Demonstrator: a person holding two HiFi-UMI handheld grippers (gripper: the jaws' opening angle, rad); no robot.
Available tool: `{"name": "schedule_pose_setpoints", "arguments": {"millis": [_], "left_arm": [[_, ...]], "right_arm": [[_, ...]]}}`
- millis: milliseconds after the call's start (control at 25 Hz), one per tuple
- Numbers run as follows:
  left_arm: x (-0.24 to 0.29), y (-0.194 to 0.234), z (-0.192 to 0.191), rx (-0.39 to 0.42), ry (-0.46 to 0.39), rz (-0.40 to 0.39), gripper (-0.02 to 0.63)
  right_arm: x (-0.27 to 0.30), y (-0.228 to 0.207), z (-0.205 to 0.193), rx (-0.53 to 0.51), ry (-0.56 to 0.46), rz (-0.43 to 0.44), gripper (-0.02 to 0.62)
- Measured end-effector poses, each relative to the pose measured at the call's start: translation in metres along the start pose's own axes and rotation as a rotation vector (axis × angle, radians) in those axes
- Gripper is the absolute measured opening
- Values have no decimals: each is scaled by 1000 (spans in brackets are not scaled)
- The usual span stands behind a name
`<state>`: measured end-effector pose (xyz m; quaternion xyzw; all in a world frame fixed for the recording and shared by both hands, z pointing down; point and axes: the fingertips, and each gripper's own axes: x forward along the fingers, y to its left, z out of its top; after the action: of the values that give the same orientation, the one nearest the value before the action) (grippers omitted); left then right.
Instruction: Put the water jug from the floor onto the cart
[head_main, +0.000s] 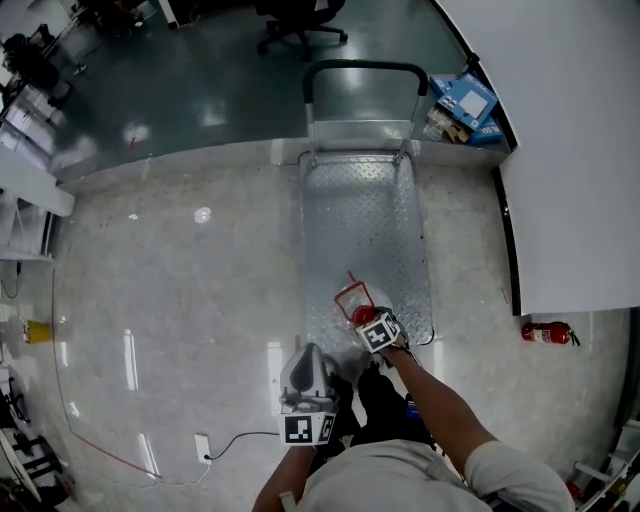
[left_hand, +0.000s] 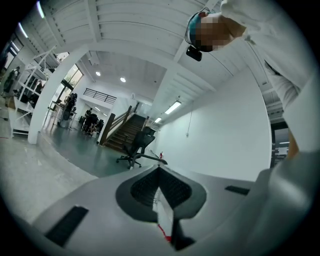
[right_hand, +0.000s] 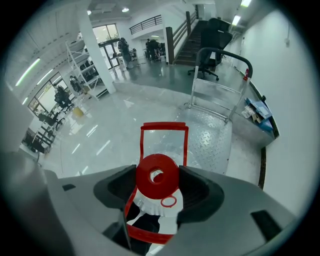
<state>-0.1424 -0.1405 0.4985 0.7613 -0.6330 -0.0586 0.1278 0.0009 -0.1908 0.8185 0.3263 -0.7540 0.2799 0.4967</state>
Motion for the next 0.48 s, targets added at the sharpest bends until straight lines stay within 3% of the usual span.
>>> {"name": "schedule_pose_setpoints", "arguments": {"millis": [480], "left_arm": [[9,-7,11,14,-16,33,3]], "right_arm": [[-17,6,5,-69,-7,9,272]]}}
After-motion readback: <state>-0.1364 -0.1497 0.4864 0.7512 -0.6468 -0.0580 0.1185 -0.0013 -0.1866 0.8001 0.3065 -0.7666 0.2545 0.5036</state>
